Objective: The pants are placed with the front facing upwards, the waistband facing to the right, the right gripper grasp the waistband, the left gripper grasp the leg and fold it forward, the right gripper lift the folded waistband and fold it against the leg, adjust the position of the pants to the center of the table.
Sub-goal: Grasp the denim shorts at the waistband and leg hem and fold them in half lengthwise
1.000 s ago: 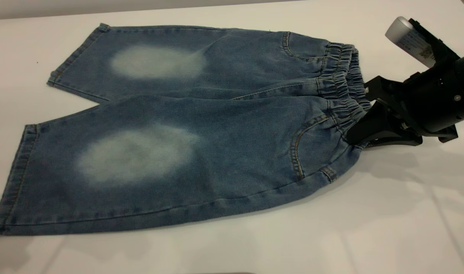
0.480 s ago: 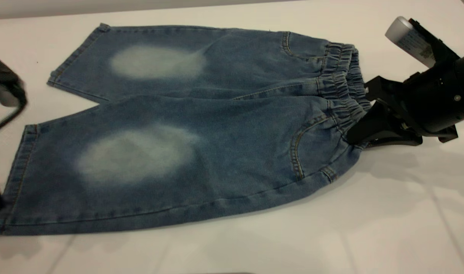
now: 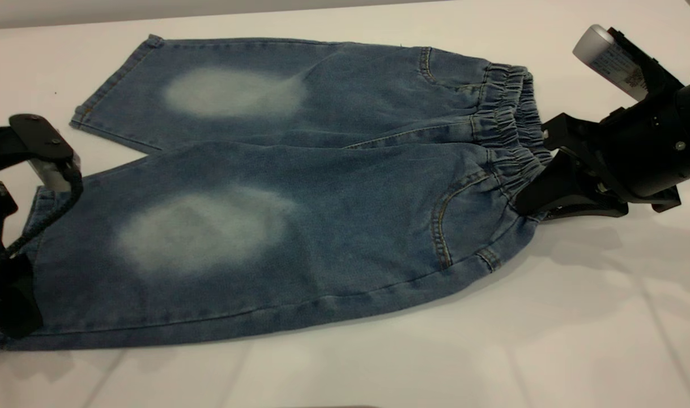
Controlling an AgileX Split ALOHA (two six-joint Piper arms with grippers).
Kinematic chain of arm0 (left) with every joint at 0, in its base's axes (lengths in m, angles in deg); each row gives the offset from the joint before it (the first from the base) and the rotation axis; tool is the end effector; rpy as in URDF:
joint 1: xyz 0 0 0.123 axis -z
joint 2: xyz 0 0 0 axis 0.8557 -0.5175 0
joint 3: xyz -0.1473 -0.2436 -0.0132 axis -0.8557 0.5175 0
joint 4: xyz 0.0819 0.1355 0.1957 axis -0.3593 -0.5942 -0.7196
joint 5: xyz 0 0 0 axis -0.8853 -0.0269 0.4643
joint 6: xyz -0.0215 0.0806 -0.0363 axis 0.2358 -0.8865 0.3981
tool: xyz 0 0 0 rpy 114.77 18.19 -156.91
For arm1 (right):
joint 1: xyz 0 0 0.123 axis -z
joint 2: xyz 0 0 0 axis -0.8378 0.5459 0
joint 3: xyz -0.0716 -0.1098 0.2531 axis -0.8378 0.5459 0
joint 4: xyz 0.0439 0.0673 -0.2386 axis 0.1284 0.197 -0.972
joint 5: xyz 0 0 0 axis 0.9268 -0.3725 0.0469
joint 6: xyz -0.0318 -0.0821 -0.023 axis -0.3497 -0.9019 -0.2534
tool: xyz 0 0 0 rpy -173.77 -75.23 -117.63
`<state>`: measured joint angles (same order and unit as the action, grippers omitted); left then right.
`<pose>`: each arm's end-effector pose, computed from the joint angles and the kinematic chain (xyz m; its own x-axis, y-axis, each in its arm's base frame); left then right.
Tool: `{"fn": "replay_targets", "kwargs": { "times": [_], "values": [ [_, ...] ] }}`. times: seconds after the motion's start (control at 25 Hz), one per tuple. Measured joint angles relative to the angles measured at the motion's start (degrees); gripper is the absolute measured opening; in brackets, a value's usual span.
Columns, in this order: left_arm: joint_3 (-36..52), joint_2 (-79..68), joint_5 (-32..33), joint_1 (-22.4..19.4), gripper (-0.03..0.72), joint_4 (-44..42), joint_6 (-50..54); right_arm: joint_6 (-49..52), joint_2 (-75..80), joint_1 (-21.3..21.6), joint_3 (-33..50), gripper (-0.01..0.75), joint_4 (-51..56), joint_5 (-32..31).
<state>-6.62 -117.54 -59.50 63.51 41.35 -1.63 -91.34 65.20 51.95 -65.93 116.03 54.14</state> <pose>0.2509 -0.0201 0.0729 -0.6862 0.7261 -0.0435 0.7248 0.6876 0.0444 0.2838 0.0748 0.0412 -0.9548 0.1340 -0.2654 -0.0505 0.8066 0.5889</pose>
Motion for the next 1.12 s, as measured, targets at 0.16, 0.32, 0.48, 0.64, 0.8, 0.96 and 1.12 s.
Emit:
{"fn": "replay_targets", "kwargs": {
  "times": [0.16,0.32,0.48,0.64,0.8,0.96,1.12],
  "values": [
    [0.0,-3.0,-0.4,0.0,0.566,0.0,0.1,0.0,0.0,0.0,0.0,0.050,0.0,0.0],
    [-0.2,-4.0,-0.9,0.0,0.562,0.0,0.2,-0.1,0.0,0.0,0.0,0.052,0.0,0.0],
    [-0.3,-4.1,-1.5,0.0,0.484,-0.2,0.3,-0.1,0.0,0.0,0.0,0.052,0.0,0.0],
    [-0.5,-4.5,-1.7,0.0,0.358,-0.3,0.3,-0.1,0.0,0.0,0.0,0.053,0.0,0.0],
    [-0.5,-4.7,-1.3,0.0,0.344,-0.4,1.4,-0.3,0.0,0.0,0.0,0.053,0.0,0.0],
    [-0.5,-4.7,1.0,0.0,0.414,-0.1,3.4,-0.3,0.0,0.0,0.0,0.053,0.0,0.0],
    [-0.5,-4.7,2.4,0.0,0.494,0.0,4.5,-0.3,0.0,0.0,0.0,0.053,0.0,0.0]
  ]
}}
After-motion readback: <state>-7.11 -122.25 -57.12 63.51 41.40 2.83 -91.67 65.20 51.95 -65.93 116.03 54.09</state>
